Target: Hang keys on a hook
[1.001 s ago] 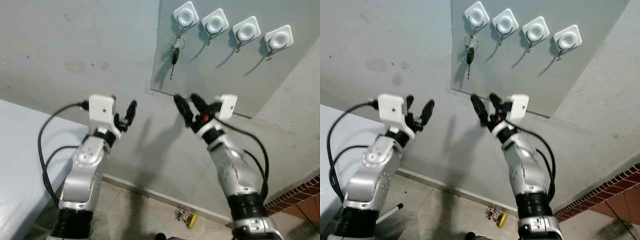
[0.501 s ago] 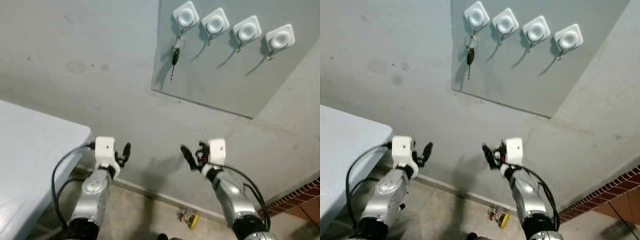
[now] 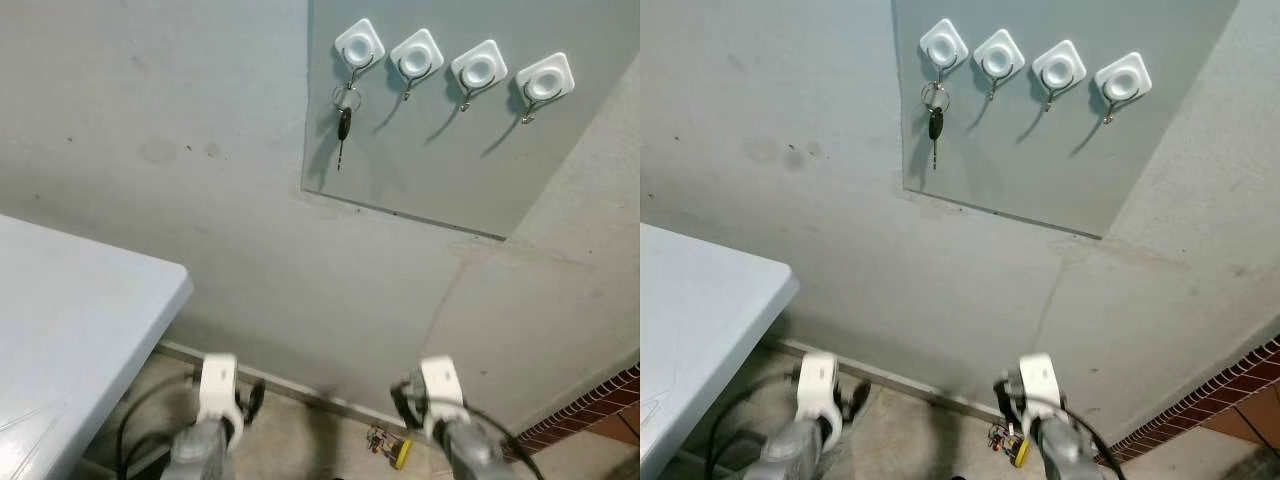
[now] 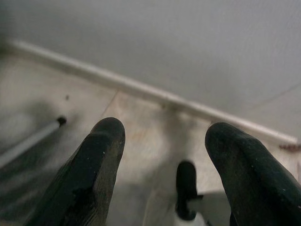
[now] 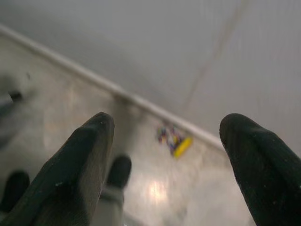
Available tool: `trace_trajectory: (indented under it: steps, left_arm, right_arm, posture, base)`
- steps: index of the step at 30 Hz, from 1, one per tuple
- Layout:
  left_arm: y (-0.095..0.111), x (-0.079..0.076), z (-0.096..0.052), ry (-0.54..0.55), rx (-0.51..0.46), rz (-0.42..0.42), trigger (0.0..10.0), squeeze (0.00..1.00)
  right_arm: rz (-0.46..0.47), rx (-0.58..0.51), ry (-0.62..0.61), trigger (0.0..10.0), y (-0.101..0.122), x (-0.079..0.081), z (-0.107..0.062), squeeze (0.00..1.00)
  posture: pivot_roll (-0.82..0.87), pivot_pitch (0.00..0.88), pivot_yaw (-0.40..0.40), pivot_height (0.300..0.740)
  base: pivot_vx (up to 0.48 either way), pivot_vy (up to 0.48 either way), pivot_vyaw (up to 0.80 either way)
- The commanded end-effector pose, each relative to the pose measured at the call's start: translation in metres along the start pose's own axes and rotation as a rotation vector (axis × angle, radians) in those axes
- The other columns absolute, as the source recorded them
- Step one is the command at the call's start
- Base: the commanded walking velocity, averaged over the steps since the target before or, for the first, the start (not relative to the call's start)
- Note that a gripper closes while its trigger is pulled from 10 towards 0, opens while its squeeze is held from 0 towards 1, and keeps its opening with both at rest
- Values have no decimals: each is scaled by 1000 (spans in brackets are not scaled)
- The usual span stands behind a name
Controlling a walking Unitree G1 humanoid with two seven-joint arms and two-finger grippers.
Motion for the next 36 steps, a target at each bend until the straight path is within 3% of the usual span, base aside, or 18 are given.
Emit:
trace_trajectory:
  steps: [1,3,7,15,33,36]
  left_arm:
    - [-5,1,-1,4,27,18,10000,0]
    - [-10,4,-2,14,47,22,10000,0]
    - [-35,17,-12,57,130,25,10000,0]
    - [-44,23,-17,94,145,-15,10000,0]
    - [-51,24,-20,114,153,-41,10000,0]
    - [-57,26,-24,134,162,-75,10000,0]
  right_arm:
    - [-5,30,-11,10000,-6,0,-1,0]
    - [-12,47,-14,10000,-11,1,-3,0]
    - [8,150,-10,10000,-44,7,-13,0]
    - [17,228,-8,10000,-68,11,-23,0]
    - [-3,222,11,10000,-64,11,-22,0]
    - [-15,221,18,10000,-64,9,-22,0]
  posture:
    - [-215,21,-10,740]
    - [-217,20,-6,740]
    - [-226,12,10,740]
    - [-221,4,3,740]
    - [-214,9,-18,740]
    - [-210,13,-32,740]
  base:
    - [0,0,0]
    - [0,0,0]
    - [0,0,0]
    - [0,0,0]
    - [0,0,0]
    - [0,0,0]
Point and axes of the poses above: a point about 5 cm out from each wrist's last joint towards the gripper, its own z axis pointing out of the wrist towards the gripper, its own y axis along the axis of the wrist's last joint, x = y × z, the point moved 2 cm from there along z, pointing out of the wrist towards the gripper, and after that the axes turned 6 degrees about -z, right-handed, at the moved point
